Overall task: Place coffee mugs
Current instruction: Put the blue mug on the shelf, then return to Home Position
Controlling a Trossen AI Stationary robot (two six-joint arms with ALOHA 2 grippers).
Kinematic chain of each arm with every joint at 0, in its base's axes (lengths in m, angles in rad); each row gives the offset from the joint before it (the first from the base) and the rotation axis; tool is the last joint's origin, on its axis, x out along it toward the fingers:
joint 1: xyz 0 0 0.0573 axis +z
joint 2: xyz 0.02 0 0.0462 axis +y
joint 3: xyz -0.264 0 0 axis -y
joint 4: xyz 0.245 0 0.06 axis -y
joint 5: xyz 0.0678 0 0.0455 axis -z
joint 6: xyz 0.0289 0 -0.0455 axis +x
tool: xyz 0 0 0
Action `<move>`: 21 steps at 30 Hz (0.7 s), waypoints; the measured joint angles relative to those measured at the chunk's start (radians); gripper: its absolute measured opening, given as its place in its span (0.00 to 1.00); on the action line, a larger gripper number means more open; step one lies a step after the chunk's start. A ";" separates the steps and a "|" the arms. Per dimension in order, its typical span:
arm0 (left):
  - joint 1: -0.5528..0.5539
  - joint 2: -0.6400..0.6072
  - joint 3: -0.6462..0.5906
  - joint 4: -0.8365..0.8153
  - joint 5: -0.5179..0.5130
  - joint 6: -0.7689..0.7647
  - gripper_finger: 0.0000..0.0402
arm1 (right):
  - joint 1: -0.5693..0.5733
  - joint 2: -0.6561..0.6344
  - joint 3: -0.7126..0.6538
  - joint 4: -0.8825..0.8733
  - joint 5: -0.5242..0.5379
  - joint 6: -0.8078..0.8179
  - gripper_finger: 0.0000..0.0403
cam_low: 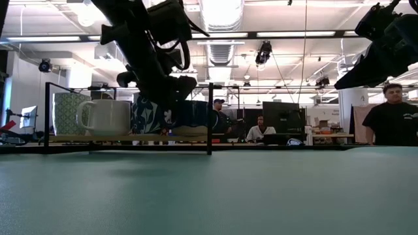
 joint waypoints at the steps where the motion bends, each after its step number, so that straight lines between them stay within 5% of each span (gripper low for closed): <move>1: 0.000 -0.006 0.000 -0.006 0.000 0.008 0.19 | 0.000 0.000 0.000 0.000 0.000 0.000 0.21; 21: -0.085 -0.176 0.000 -0.102 0.089 0.132 0.19 | 0.000 0.000 0.000 0.000 0.000 0.000 0.21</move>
